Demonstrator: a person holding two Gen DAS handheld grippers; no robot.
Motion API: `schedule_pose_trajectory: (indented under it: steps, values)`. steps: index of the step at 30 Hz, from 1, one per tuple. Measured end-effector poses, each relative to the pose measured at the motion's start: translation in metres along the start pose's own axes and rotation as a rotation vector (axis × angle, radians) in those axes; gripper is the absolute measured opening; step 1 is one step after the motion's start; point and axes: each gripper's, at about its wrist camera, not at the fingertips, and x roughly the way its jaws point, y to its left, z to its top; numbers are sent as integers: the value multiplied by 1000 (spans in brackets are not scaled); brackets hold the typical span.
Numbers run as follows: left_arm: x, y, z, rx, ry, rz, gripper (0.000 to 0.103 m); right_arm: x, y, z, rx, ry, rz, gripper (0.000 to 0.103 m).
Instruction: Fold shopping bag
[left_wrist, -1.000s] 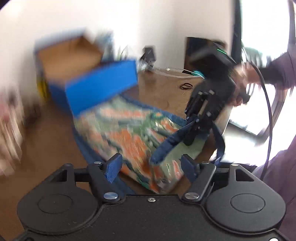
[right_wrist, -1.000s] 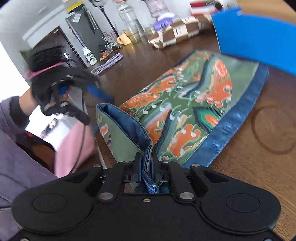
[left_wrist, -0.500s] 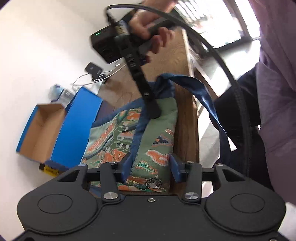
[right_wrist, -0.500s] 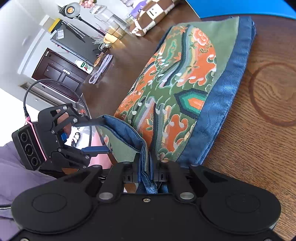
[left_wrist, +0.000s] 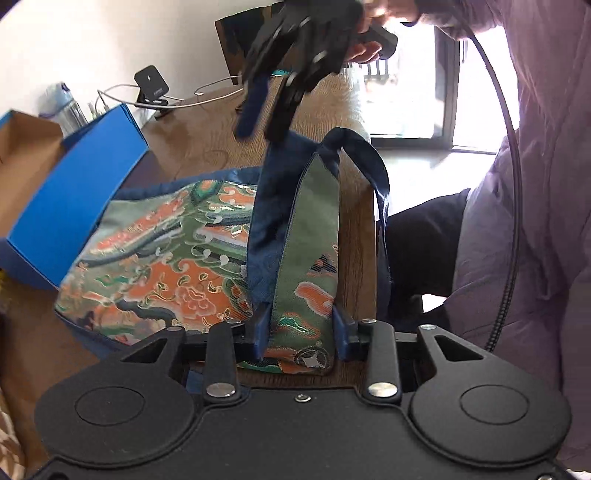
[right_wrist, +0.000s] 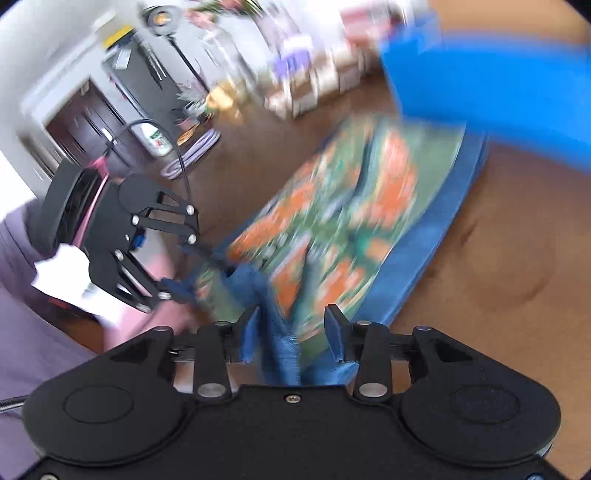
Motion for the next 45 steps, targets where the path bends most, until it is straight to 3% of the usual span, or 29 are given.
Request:
schedule_pose_trajectory:
  steps: [1, 2, 3, 7, 9, 12, 14, 15, 19, 21, 26, 29, 30, 32, 34, 39, 41, 44, 45]
  values:
    - [1, 4, 1, -12, 0, -18, 34, -13, 23, 0, -155, -68, -62, 42]
    - [2, 7, 2, -23, 1, -37, 34, -15, 36, 0, -241, -83, -76, 42]
    - [3, 9, 2, -28, 1, -46, 34, -13, 66, -6, -426, -96, -101, 42]
    - [3, 18, 3, -65, 2, -89, 34, 24, 120, -40, -841, -4, -168, 38]
    - [2, 21, 2, -84, -1, -104, 34, 43, 121, -53, -928, 49, -198, 38]
    - [4, 25, 3, -102, -1, -118, 34, 59, 114, -59, -974, 62, -206, 37]
    - [4, 24, 5, -98, 1, -113, 35, 62, 106, -47, -859, 82, -163, 30]
    - [4, 19, 7, -70, 3, -95, 36, 63, 90, -32, -707, 112, -78, 21]
    - [3, -7, 14, 67, 35, 5, 58, 75, 29, -1, -284, 174, 168, 18]
    - [-2, -33, 16, 191, 11, 113, 64, 86, -3, 7, -95, 199, 277, 17]
    - [1, -64, 10, 401, 8, 322, 65, 113, -60, 8, 230, 268, 482, 16]
    - [0, -70, 7, 474, 13, 402, 60, 123, -75, 1, 332, 279, 551, 16]
    - [0, -71, 6, 503, 24, 397, 55, 125, -77, -1, 349, 281, 562, 16]
    - [5, -76, 4, 557, 62, 370, 31, 129, -81, -3, 379, 287, 580, 16]
    - [7, -77, 3, 566, 70, 361, 27, 131, -84, -4, 402, 292, 591, 16]
    - [-3, -40, 6, 295, 29, 214, 19, 130, -81, -6, 434, 302, 589, 16]
    - [-6, -21, 5, 176, 8, 137, 19, 123, -73, 1, 398, 296, 534, 17]
    - [-7, 0, 2, 50, -21, 47, 18, 82, -29, 21, 86, 214, 299, 30]
    - [-7, 8, 1, 1, -31, 15, 18, 63, 3, 26, -130, 150, 156, 32]
